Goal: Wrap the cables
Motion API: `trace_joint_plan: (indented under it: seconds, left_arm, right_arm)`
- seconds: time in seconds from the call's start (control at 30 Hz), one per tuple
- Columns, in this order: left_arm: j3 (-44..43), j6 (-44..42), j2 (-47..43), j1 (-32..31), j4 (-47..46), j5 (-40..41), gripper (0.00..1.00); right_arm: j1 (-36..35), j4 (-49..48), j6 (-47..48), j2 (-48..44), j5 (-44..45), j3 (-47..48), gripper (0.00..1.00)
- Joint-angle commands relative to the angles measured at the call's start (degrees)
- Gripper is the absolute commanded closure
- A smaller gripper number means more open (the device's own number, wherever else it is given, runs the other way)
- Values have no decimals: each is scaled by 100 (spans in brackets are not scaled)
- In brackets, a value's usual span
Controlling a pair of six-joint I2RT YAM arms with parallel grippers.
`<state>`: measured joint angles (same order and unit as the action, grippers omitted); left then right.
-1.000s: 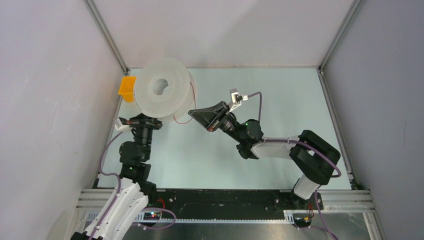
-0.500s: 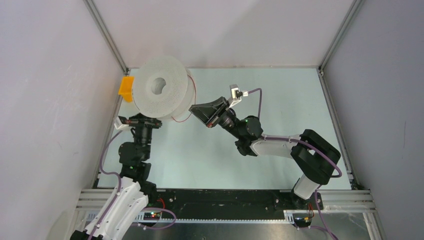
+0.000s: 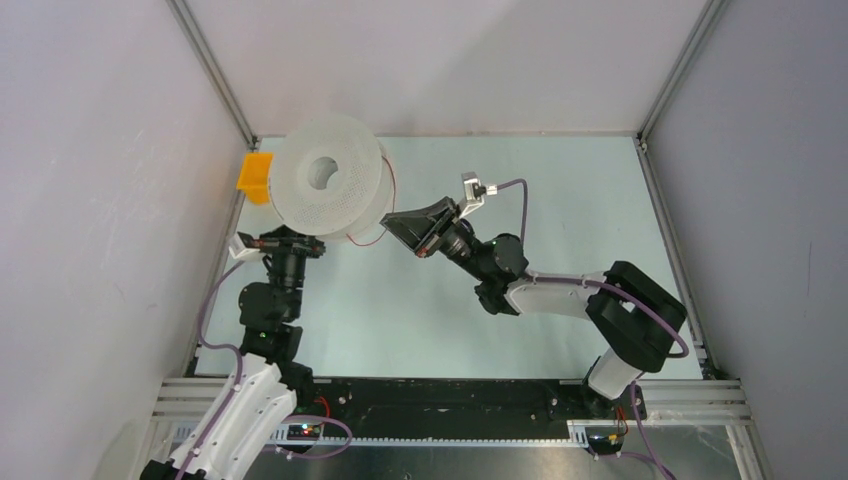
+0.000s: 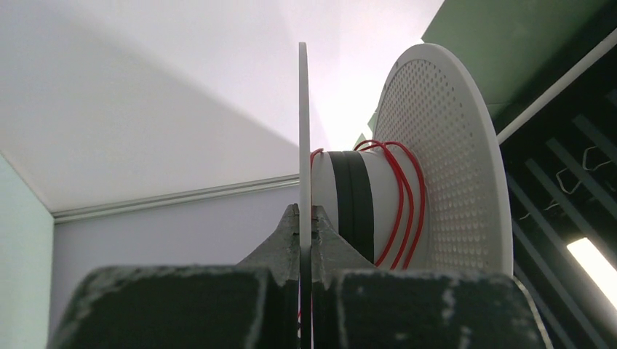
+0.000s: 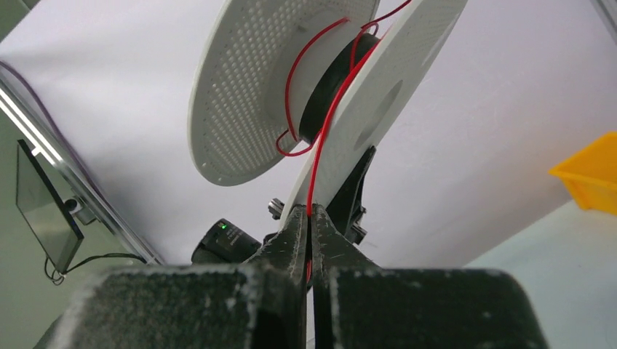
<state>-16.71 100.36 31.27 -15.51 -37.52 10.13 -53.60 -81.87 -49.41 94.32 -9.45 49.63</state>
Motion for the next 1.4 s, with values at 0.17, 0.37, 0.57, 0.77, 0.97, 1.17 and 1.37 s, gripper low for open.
trace_joint_plan:
  seconds: [0.17,0.37,0.57,0.77,0.97,1.17,1.37]
  left_arm:
    - [-126,-519,156,-7,148,89,100]
    - [-241,-579,340,-13,171,-20,100]
    - [-476,-558,611,-25,175,-283,100]
    - [-637,-517,652,-184,175,-259,100]
    - [-720,-371,750,-357,175,-184,100]
    - [-783,-277,769,-565,166,42,100]
    - [-794,-209,740,-627,164,244,100]
  right_arm:
    - [209,25,268,-586,-113,-373,100]
    - [472,3,261,-693,-332,-379,100]
    - [504,78,87,-532,-257,-190,100]
    - [479,10,-148,-231,164,-42,100]
    - [347,-311,-365,158,560,161,100]
    - [211,-469,-523,410,1037,301,100]
    - [77,-490,-486,542,1659,423,100]
